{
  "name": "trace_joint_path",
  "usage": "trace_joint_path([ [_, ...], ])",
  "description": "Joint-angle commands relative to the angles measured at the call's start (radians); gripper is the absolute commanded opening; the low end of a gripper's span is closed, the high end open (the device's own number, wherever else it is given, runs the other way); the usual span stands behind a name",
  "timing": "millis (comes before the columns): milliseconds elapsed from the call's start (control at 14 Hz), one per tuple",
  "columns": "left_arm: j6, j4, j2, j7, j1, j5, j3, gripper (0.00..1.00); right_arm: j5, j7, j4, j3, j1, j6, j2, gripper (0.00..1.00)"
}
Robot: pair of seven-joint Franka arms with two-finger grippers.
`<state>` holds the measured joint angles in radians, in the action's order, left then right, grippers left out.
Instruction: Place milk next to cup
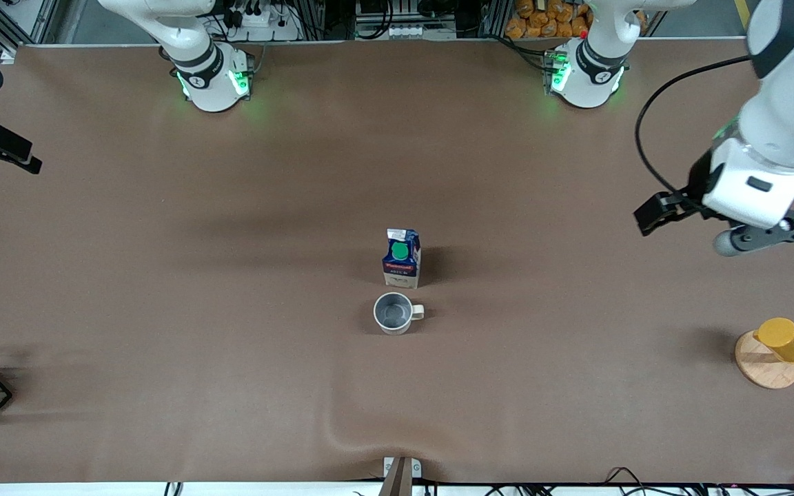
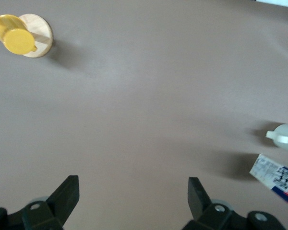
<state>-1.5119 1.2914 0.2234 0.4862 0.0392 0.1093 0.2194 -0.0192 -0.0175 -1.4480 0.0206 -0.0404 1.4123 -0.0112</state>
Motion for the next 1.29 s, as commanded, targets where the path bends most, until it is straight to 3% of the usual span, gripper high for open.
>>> trace_joint_path([
  [0, 0.012, 0.045, -0.042, -0.082, -0.059, -0.016, 0.017, 1.0, -0.01, -0.007, 0.0, -0.005, -0.004, -0.004, 0.01, 1.0],
  [143, 0.025, 0.048, -0.056, -0.145, -0.085, -0.034, 0.015, 1.0, -0.01, -0.004, -0.002, -0.005, -0.003, -0.006, 0.008, 1.0],
  [429, -0.013, 0.192, -0.162, -0.172, -0.091, -0.062, 0.001, 1.0, -0.015, -0.012, -0.002, -0.007, 0.001, -0.004, 0.007, 1.0],
  [929, -0.03, 0.207, -0.18, -0.337, -0.038, -0.069, -0.127, 1.0, -0.011, -0.004, 0.0, -0.005, -0.004, -0.004, 0.008, 1.0],
  [1214, -0.025, 0.206, -0.182, -0.333, -0.027, -0.108, -0.141, 1.0, -0.013, -0.006, 0.001, -0.007, -0.001, -0.004, 0.008, 1.0],
])
